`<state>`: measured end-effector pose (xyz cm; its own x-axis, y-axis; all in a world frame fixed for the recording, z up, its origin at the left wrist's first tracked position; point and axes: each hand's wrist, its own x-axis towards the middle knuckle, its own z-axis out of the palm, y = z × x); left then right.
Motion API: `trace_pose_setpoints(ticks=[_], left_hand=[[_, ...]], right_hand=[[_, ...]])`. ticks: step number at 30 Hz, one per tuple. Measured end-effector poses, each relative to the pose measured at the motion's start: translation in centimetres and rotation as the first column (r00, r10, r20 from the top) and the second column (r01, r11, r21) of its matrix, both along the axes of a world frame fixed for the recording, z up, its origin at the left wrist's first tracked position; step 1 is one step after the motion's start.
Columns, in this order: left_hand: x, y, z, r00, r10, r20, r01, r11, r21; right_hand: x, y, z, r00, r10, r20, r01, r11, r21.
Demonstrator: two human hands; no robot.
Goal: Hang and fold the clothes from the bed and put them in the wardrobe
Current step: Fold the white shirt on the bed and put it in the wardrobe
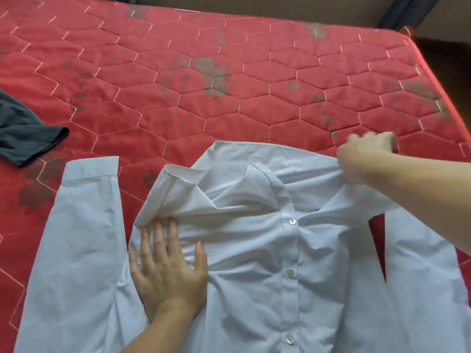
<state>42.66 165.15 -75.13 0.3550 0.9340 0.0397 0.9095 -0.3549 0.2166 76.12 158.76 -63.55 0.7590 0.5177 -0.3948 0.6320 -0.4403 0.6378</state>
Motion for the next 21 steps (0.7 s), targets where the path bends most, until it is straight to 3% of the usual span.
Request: trace_pose_setpoints(ticks=[1, 2, 3, 5, 10, 13, 16, 17, 18, 20, 21], left_hand=[[0.0, 0.0, 0.0, 1.0, -0.006, -0.006, 0.006, 1.0, 0.003], [0.0, -0.1, 0.1, 1.0, -0.009, -0.009, 0.009, 1.0, 0.005], [0.0, -0.1, 0.2, 1.0, -0.012, -0.009, 0.012, 1.0, 0.007], [0.0, -0.1, 0.1, 1.0, -0.013, -0.015, 0.013, 1.0, 0.011], [-0.2, 0.2, -0.3, 0.999, -0.033, -0.024, 0.033, 0.999, 0.018], [-0.4, 0.4, -0.5, 0.998, -0.061, -0.019, 0.061, 0.997, 0.04], [-0.6, 0.5, -0.5, 0.996, -0.09, 0.002, 0.089, 0.994, 0.067], [-0.6, 0.5, -0.5, 0.996, -0.088, 0.008, 0.087, 0.994, 0.068], [-0.6, 0.5, -0.5, 0.996, -0.084, 0.009, 0.083, 0.994, 0.064], [-0.5, 0.5, -0.3, 0.997, -0.074, 0.004, 0.074, 0.996, 0.043], [-0.4, 0.5, -0.3, 0.998, -0.07, 0.008, 0.07, 0.997, 0.027]], right_hand=[[-1.0, 0.7, -0.6, 0.991, 0.117, -0.062, -0.107, 0.984, 0.142], [-2.6, 1.7, -1.3, 0.955, 0.265, -0.135, -0.203, 0.913, 0.354], [-4.7, 3.0, -1.9, 0.897, 0.38, -0.225, -0.199, 0.802, 0.563], [-9.6, 5.9, -2.4, 0.765, 0.422, -0.487, 0.067, 0.699, 0.712], [-16.0, 11.9, -4.3, 0.512, 0.296, -0.806, 0.405, 0.745, 0.53], [-17.9, 14.8, -4.8, 0.203, 0.296, -0.933, 0.722, 0.599, 0.347], [-20.2, 17.5, -4.5, -0.04, 0.421, -0.906, 0.842, 0.503, 0.197], [-20.7, 17.9, -4.5, -0.04, 0.466, -0.884, 0.859, 0.467, 0.207], [-20.8, 18.0, -4.8, 0.03, 0.51, -0.86, 0.86, 0.425, 0.282], [-19.7, 16.6, -4.6, 0.359, 0.512, -0.78, 0.695, 0.411, 0.59], [-18.4, 15.6, -4.7, 0.486, 0.473, -0.735, 0.548, 0.49, 0.678]])
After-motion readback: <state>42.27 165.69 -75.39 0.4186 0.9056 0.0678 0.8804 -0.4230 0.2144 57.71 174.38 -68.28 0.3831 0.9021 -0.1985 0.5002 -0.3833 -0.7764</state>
